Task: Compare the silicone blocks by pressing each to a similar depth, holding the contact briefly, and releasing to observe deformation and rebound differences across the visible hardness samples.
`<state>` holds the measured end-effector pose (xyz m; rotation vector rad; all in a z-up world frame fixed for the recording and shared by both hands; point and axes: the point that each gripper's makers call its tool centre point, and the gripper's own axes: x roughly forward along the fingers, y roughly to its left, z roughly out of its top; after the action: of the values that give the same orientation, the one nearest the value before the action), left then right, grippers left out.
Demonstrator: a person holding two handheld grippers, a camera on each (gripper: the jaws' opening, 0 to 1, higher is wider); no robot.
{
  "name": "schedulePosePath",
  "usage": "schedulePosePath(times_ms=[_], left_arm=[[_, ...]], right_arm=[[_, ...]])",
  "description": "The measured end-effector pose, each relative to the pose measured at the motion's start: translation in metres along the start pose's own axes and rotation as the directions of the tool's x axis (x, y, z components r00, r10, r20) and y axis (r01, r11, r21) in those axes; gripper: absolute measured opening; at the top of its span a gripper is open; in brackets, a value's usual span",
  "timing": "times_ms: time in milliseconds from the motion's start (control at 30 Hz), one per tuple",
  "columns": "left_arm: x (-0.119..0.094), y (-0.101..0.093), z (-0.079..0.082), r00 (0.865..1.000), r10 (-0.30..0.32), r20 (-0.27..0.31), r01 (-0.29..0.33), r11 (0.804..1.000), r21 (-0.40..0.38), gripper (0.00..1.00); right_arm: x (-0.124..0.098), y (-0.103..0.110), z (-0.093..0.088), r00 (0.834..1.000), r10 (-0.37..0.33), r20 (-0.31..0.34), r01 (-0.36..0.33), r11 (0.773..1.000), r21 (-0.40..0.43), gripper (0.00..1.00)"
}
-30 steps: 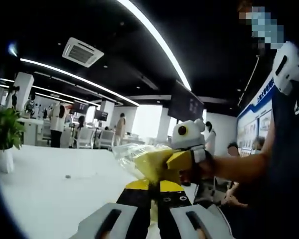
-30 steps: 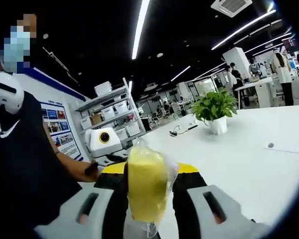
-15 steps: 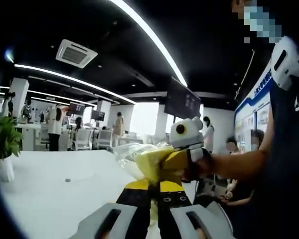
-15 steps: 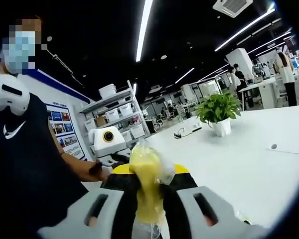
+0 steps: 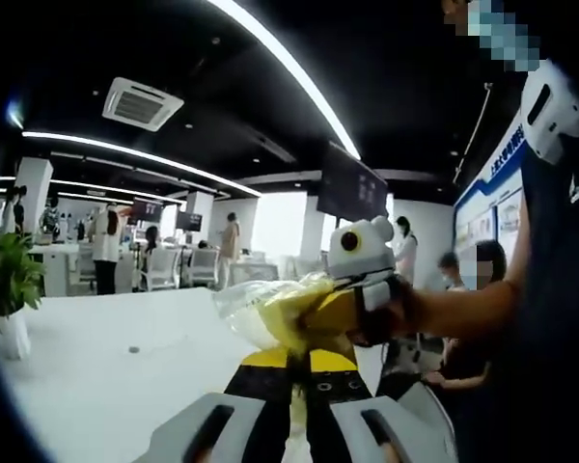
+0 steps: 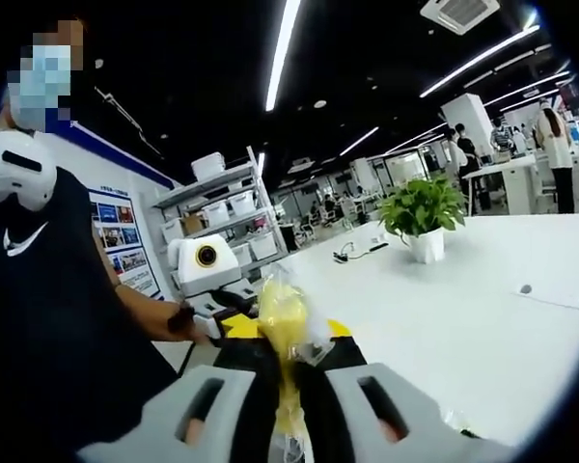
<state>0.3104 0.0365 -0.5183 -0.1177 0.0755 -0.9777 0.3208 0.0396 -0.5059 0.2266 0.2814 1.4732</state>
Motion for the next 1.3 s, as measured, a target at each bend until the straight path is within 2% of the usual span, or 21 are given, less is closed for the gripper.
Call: schedulePosePath(times_ms=[100,167,333,500,667,700,833,1033,1300], left_arm=[[0.000,0.002,0.004,1.000,0.004,0.012,-0.004,1.000,-0.004,0.02],[0.000,0.005,0.005,1.000,0.001,0.015,-0.001,1.000,-0.006,0.02],[-0.002,0.003,0.009,1.000,-0.008,0.025,0.008,1.000,-0.015,0.02],[-0.001,0.004,0.004,1.000,0.000,-0.001,0.000,1.000,-0.012,0.02],[-0.003,0.002,0.005,1.000,-0.004,0.005,0.004,1.000,-0.009,0.02],[-0.003,0.003,0.005,1.000,0.001,0.003,-0.001,1.000,-0.006,0.02],[-0.003,0.004,0.001,1.000,0.004,0.005,-0.004,1.000,-0.016,0.03],[-0.003,0.009,0.000,1.000,0.014,-0.018,-0.014,1.000,0.017,0.02],[0.001,0.014,-0.001,1.000,0.008,-0.015,-0.008,1.000,0.009,0.02]], right_arm=[[0.001,0.000,0.004,1.000,-0.017,0.011,0.018,1.000,-0.015,0.00],[0.001,-0.002,0.005,1.000,-0.021,0.014,0.021,1.000,0.021,0.00],[0.001,0.001,0.009,0.999,-0.030,0.015,0.029,0.999,0.016,0.00],[0.004,-0.002,0.003,1.000,-0.030,-0.001,0.030,1.000,0.005,0.00],[0.004,0.001,0.005,1.000,-0.012,0.008,0.012,1.000,-0.014,0.00],[0.004,0.000,0.004,1.000,-0.018,0.004,0.018,1.000,0.009,0.00],[0.005,-0.001,0.000,1.000,-0.011,-0.006,0.011,1.000,0.015,0.00],[0.004,-0.002,0.001,1.000,0.006,0.000,-0.006,1.000,0.020,0.00],[0.005,-0.010,0.001,1.000,-0.010,0.006,0.010,1.000,0.012,0.00]])
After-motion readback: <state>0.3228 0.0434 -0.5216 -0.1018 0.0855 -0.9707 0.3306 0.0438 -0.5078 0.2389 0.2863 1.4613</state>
